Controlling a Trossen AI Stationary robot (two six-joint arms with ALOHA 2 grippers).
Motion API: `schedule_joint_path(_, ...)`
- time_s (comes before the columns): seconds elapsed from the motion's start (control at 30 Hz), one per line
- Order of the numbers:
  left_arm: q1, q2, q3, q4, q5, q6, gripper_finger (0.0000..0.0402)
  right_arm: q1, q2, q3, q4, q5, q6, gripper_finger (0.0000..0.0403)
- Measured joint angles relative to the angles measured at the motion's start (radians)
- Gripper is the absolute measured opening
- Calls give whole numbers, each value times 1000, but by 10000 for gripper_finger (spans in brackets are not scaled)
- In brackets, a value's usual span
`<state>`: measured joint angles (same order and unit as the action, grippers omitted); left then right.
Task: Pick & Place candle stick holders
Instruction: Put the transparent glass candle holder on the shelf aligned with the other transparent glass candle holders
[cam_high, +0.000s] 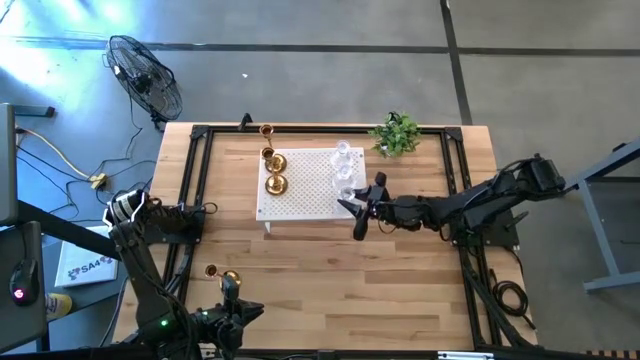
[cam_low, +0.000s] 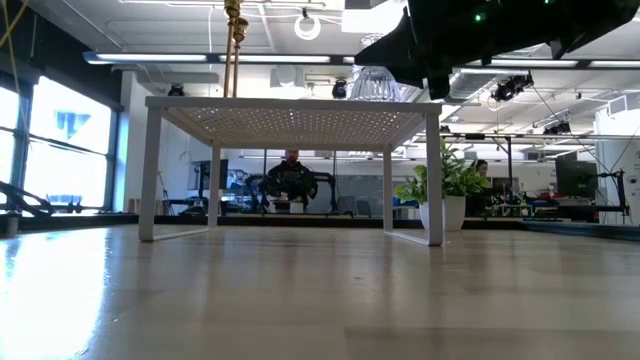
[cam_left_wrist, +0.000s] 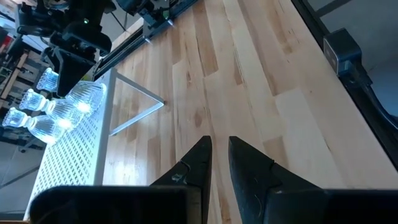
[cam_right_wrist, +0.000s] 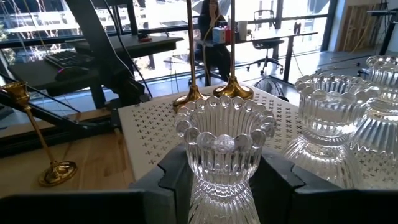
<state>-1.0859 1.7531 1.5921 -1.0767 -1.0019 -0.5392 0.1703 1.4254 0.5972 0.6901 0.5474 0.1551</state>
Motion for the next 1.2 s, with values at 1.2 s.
schedule_joint_path(1.2, 0, 0, 0, -6, 19, -18, 50, 0, 5, -7, 30, -12, 5, 213)
